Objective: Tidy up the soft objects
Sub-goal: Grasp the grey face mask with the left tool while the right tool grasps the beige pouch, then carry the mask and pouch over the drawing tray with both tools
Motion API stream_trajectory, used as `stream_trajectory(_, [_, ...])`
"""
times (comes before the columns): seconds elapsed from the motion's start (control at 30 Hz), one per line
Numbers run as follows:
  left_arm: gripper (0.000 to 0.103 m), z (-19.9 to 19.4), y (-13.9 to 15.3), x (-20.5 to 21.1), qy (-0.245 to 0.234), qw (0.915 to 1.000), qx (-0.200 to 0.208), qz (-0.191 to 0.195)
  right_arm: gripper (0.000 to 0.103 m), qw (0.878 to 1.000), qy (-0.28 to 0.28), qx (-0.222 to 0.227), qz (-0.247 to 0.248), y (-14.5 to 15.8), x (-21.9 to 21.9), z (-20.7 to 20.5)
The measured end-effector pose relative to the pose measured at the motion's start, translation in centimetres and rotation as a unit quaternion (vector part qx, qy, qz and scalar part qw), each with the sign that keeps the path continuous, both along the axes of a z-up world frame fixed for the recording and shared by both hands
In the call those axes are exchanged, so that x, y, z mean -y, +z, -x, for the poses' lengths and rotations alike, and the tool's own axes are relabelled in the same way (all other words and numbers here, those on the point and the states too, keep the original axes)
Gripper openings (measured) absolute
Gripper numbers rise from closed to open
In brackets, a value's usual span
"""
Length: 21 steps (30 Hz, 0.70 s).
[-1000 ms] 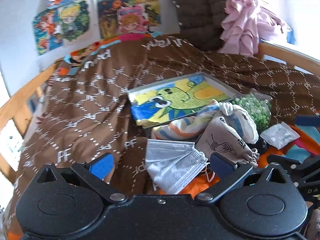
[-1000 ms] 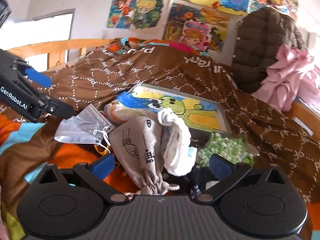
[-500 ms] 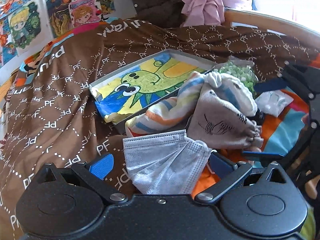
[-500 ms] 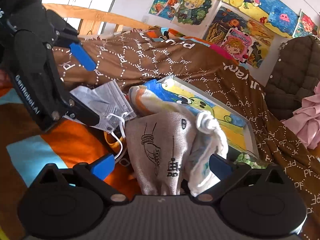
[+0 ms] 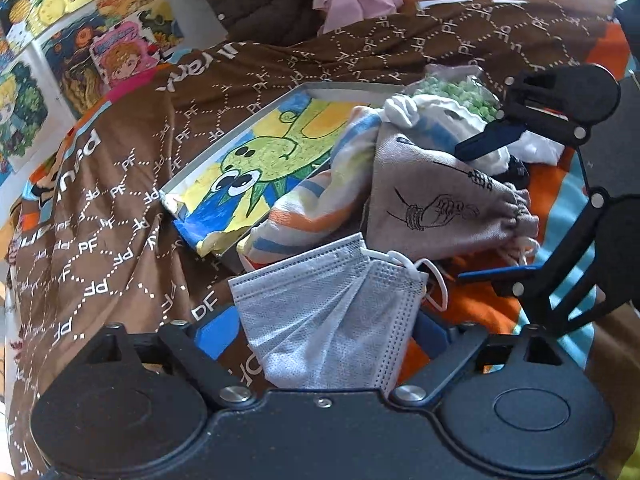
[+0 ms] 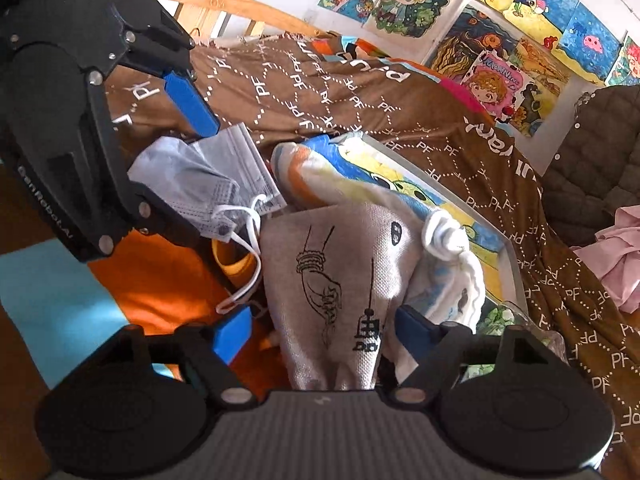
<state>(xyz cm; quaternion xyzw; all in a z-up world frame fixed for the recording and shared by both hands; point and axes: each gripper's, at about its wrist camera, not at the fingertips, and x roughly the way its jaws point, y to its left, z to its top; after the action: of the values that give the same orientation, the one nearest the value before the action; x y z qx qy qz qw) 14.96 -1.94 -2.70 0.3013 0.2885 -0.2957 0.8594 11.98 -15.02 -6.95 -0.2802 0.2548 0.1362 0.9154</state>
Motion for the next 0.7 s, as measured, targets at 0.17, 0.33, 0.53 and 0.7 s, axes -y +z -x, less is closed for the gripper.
stream_trajectory(0.17, [0.076, 0.45, -0.44, 0.35, -0.024, 0.9996, 0.002, -0.015, 0.066, 1.0, -0.006, -0.007, 0.002, -0.06, 0.01, -0.01])
stream_trajectory(0.33, [0.056, 0.68, -0.39, 0.4, -0.036, 0.9992, 0.001, -0.019, 0.055, 1.0, -0.012, -0.011, 0.001, 0.04, 0.21, -0.06])
stream_trajectory(0.53, [0.043, 0.58, -0.3, 0.38, -0.037, 0.9991, -0.014, -0.01, 0.038, 1.0, -0.017, -0.01, 0.0, 0.19, 0.2, -0.12])
stream_trajectory(0.7, [0.026, 0.48, -0.14, 0.14, -0.027, 0.9994, -0.02, -0.007, 0.025, 1.0, -0.016, -0.002, -0.003, 0.43, 0.11, 0.28])
